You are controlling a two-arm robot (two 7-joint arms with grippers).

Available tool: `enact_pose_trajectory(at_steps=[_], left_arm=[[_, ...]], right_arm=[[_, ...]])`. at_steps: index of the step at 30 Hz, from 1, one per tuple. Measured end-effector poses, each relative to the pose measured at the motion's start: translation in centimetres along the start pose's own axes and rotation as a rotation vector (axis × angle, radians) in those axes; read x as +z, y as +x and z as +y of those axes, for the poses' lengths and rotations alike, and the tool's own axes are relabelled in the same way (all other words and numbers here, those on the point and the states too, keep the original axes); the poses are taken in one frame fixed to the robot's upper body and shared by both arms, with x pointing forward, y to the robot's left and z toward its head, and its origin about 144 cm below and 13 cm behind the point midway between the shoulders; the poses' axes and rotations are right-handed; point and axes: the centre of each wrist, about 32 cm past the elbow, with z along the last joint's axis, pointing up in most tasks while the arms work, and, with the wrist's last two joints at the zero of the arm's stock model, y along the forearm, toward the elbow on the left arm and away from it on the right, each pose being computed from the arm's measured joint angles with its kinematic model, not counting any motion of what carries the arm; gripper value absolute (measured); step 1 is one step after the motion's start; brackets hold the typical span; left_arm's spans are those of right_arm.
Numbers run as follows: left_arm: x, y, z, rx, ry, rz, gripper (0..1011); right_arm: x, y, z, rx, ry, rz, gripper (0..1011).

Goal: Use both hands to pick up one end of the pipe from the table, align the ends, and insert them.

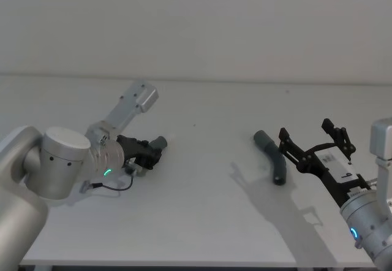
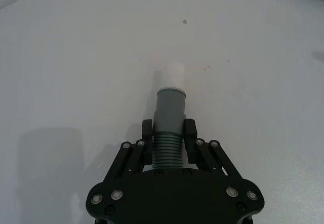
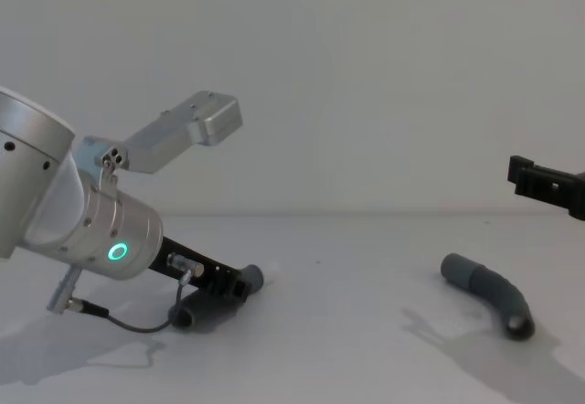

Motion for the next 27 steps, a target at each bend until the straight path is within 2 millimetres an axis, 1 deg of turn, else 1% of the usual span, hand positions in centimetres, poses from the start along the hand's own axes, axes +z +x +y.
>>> enact_pose_trajectory(at_steps=[18, 27], left_arm=[[0.0, 0.0, 0.0, 0.0, 0.001, 0.0, 352], [0.0, 0.0, 0.0, 0.0, 0.001, 0.0, 353]], right_arm=[[0.0, 0.0, 0.0, 0.0, -0.001, 0.0, 1001], [0.5, 0.37, 0.0, 0.006, -0.052, -0.026, 1001]])
